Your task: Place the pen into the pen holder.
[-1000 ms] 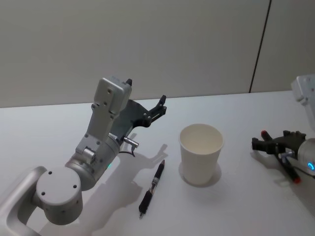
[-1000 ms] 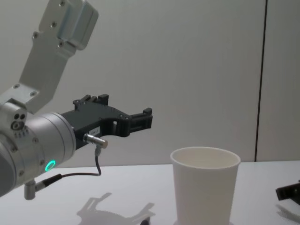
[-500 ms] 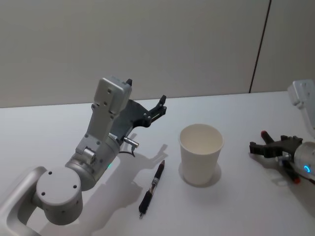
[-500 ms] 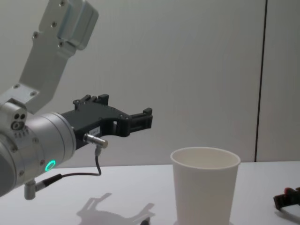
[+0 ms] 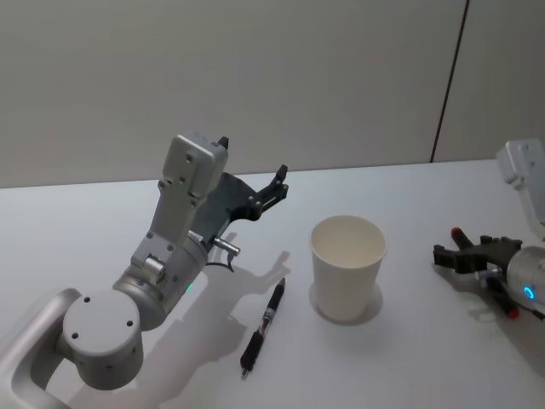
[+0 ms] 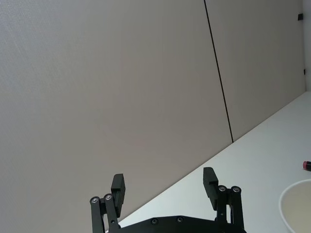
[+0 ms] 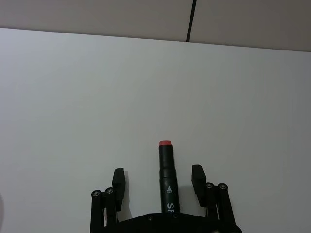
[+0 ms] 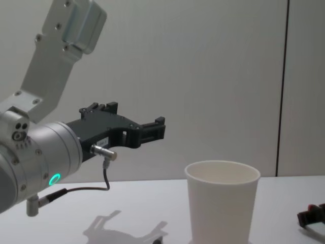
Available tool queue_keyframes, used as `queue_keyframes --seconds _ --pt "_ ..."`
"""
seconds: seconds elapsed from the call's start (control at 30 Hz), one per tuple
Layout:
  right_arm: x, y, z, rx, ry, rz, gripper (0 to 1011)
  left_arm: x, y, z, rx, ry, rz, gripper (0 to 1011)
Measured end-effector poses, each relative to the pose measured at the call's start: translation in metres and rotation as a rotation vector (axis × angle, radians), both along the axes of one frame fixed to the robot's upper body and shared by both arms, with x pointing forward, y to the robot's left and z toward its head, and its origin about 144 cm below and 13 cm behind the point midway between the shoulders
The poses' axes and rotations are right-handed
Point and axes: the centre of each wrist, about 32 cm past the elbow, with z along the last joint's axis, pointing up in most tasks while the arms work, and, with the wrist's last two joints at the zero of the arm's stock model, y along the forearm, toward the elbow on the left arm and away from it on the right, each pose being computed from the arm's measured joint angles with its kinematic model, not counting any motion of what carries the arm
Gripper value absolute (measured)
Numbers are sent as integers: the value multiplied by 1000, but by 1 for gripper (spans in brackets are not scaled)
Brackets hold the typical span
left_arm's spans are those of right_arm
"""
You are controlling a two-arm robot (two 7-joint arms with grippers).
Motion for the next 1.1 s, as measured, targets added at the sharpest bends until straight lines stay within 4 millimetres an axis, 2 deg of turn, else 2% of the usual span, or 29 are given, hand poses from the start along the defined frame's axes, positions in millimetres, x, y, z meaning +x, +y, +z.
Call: queue_keyframes --seconds 1.1 --pt "1 0 -2 -1 6 -3 653 0 0 0 0 0 0 1001"
